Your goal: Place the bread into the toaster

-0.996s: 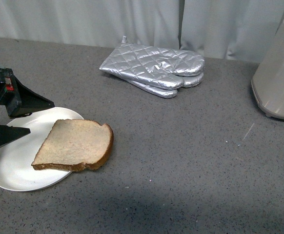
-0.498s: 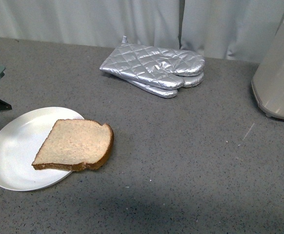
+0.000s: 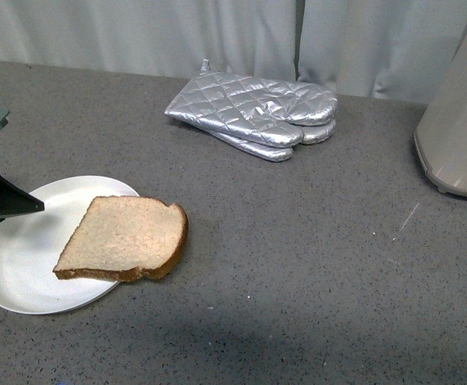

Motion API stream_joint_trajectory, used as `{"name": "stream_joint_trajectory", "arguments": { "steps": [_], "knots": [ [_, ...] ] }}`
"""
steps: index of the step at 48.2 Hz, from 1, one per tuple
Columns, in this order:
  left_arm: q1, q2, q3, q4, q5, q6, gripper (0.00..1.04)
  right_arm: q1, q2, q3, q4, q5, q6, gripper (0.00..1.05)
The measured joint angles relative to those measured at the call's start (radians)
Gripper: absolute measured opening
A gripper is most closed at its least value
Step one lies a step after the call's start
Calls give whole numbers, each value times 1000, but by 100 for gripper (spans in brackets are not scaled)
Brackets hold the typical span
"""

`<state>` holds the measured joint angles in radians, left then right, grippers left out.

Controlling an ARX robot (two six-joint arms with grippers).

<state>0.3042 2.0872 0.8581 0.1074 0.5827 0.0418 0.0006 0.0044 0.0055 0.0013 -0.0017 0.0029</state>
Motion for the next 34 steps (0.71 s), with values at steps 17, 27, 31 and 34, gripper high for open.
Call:
{"name": "stream_joint_trajectory", "arguments": {
  "steps": [17, 27, 31, 34],
  "knots": [
    [-54, -3, -12, -110, -39, 78, 51, 0, 0, 0, 0, 0, 0, 95],
    [-87, -7, -35, -106, -53, 53, 24, 0, 0, 0, 0, 0, 0, 95],
    [-102, -13, -47, -92, -60, 30, 13, 0, 0, 0, 0, 0, 0, 95],
    [-119, -24, -60, -76, -66, -6, 3, 0, 0, 0, 0, 0, 0, 95]
  ]
}}
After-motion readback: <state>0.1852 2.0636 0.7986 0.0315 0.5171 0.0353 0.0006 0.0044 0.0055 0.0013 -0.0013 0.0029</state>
